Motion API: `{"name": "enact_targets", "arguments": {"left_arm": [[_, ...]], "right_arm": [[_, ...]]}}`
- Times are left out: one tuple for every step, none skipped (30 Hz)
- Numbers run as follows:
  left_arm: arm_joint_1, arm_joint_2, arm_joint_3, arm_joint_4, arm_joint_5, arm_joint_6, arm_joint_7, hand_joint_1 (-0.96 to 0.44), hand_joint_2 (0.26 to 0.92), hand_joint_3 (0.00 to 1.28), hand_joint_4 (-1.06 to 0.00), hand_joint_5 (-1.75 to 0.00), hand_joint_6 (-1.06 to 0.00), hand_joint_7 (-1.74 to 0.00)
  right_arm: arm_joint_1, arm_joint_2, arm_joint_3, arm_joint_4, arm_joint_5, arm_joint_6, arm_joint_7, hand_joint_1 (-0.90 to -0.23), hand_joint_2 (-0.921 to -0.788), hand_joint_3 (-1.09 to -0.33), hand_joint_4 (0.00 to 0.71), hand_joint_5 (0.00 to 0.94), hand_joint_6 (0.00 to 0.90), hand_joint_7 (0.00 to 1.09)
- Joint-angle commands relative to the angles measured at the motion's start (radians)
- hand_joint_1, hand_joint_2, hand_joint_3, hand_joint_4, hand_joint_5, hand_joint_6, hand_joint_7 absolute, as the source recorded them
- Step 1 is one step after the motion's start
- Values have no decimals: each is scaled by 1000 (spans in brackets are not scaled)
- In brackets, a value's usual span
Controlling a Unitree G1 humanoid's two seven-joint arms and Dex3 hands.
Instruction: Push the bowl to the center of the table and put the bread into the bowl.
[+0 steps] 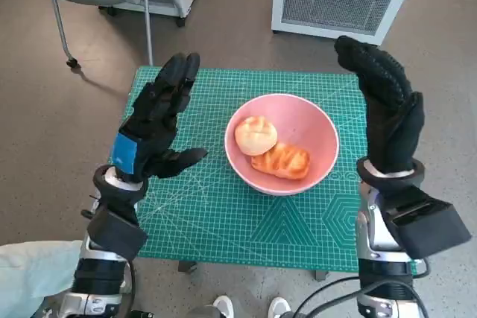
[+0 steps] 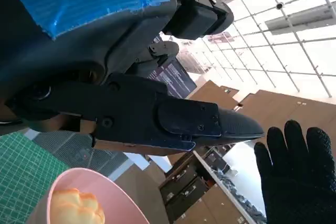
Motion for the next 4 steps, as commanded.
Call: {"name": "enact_targets", "arguments": {"left_arm": [[-8, -6, -7, -19, 0, 19, 6, -470, 921, 92, -142, -4, -288, -12], [-9, -7, -7, -20, 2, 21, 7, -470, 921, 92, -142, -4, -288, -11], [-12, -7, -7, -20, 3, 24, 8, -470, 921, 92, -141, -3, -287, -11], [-13, -7, -7, -21, 4, 26, 8, -470, 921, 92, -140, -2, -286, -10]], "right_arm": [[23, -4, 1, 12, -2, 1, 8, -516, -921, -815, 290, 25, -1, 578], [24, -4, 1, 12, -3, 0, 8, -516, -921, -815, 290, 25, -1, 578], [26, -4, 2, 12, -5, -3, 7, -516, -921, -815, 290, 25, -1, 578], [28, -3, 2, 10, -6, -4, 7, -517, -921, -815, 291, 25, -1, 579]]}}
